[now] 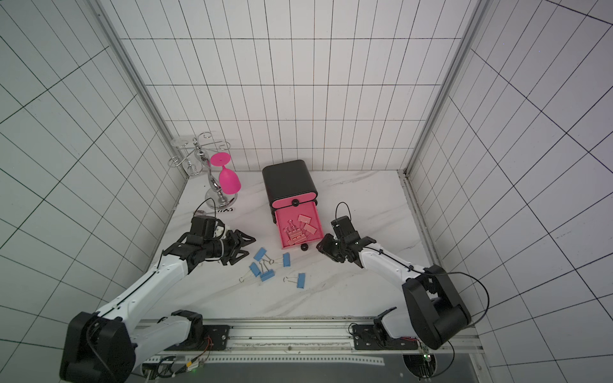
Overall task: Put the binder clips in the drawer according to color
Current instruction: Close the drawer in the storage box.
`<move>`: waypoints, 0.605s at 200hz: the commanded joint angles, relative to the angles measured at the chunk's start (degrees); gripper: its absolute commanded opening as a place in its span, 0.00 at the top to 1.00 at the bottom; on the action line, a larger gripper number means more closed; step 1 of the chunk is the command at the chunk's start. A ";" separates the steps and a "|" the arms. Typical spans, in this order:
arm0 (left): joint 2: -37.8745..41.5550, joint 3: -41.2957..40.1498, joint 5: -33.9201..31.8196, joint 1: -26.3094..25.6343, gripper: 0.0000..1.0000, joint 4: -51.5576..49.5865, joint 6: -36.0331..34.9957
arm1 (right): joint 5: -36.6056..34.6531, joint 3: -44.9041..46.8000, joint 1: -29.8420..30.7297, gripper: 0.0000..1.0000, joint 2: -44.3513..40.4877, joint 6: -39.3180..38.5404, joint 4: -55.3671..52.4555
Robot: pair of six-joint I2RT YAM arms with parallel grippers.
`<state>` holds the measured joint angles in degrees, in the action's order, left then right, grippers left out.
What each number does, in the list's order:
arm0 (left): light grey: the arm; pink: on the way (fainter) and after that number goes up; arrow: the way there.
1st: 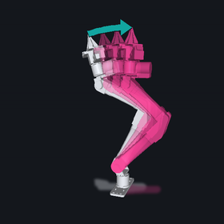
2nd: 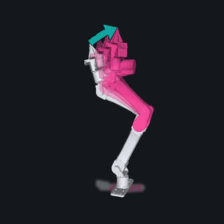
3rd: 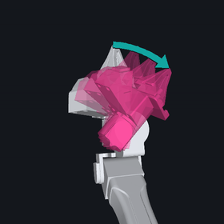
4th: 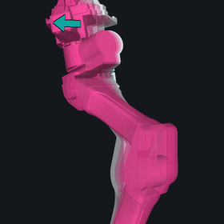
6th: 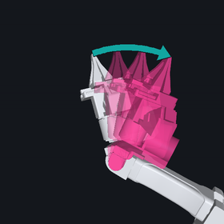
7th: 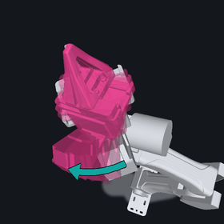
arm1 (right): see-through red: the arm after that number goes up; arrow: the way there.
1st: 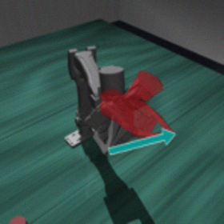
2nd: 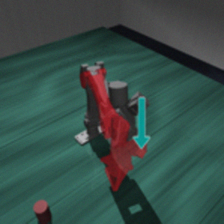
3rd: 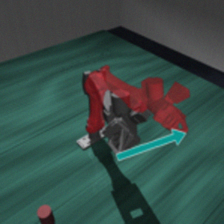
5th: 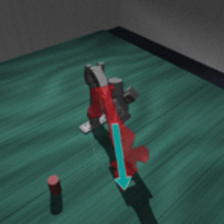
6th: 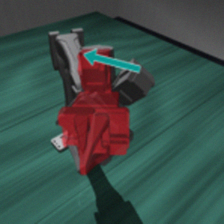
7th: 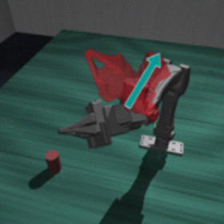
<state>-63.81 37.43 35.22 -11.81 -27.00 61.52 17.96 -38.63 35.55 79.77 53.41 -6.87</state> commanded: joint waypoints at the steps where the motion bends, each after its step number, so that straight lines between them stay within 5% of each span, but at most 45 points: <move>1: 0.91 -1.08 0.29 -0.75 0.36 4.50 2.20 | 3.67 2.42 2.44 0.58 2.57 3.16 13.78; 121: 3.92 2.08 0.59 -0.67 0.36 -2.13 0.52 | 4.57 2.25 4.62 0.65 12.13 6.40 28.68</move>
<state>-60.80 37.39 35.46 -12.69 -28.05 62.98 22.17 -35.77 39.68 90.35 58.96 18.17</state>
